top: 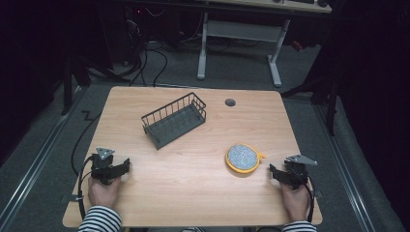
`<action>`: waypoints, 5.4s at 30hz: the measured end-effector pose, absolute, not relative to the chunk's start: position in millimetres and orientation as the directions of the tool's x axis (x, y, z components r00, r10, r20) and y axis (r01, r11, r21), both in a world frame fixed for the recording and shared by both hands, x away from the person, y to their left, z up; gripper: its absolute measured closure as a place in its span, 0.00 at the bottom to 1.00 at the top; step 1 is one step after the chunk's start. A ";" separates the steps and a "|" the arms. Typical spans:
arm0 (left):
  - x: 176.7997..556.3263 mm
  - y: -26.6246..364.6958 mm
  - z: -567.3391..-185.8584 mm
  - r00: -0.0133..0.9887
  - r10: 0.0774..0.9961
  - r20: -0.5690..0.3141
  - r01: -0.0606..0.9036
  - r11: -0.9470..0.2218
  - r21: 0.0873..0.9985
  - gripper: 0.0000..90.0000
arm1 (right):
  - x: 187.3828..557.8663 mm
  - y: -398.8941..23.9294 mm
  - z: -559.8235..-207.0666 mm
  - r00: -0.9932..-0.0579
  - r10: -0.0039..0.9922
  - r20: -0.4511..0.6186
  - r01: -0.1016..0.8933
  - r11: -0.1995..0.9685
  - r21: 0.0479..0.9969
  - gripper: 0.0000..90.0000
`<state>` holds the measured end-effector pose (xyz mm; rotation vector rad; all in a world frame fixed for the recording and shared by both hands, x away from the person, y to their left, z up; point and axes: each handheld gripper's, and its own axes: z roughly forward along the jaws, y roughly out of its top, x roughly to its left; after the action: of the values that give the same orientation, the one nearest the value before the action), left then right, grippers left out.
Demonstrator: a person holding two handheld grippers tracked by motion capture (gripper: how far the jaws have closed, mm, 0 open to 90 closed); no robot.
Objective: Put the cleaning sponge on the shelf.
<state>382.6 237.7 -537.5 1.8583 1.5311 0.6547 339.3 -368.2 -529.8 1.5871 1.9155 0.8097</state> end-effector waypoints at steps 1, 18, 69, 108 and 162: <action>382.6 237.8 -537.5 0.199 0.980 -0.019 0.664 -0.121 0.738 0.29 | 339.2 -368.2 -529.8 -0.178 0.984 -0.015 0.674 0.133 0.727 0.37; 382.5 244.5 -535.2 0.234 0.970 -0.064 0.674 -0.115 0.730 0.27 | 339.0 -368.8 -529.6 -0.179 0.984 -0.009 0.676 0.130 0.725 0.38; 453.5 214.9 -426.9 0.415 0.894 -0.169 0.633 -0.150 0.759 0.39 | 338.8 -369.7 -529.6 -0.187 0.982 0.000 0.674 0.128 0.727 0.36; 518.4 168.2 -441.5 0.406 0.906 -0.117 0.723 -0.240 0.648 0.67 | 338.3 -369.9 -529.6 -0.190 0.982 0.002 0.674 0.129 0.727 0.36; 435.8 129.4 -446.1 0.508 0.843 -0.176 0.670 -0.259 0.696 0.69 | 338.1 -368.9 -529.6 -0.196 0.981 -0.008 0.675 0.140 0.725 0.36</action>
<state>435.8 129.4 -446.1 2.0115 1.2355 0.2979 338.1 -368.9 -529.6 1.5813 1.9342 0.8227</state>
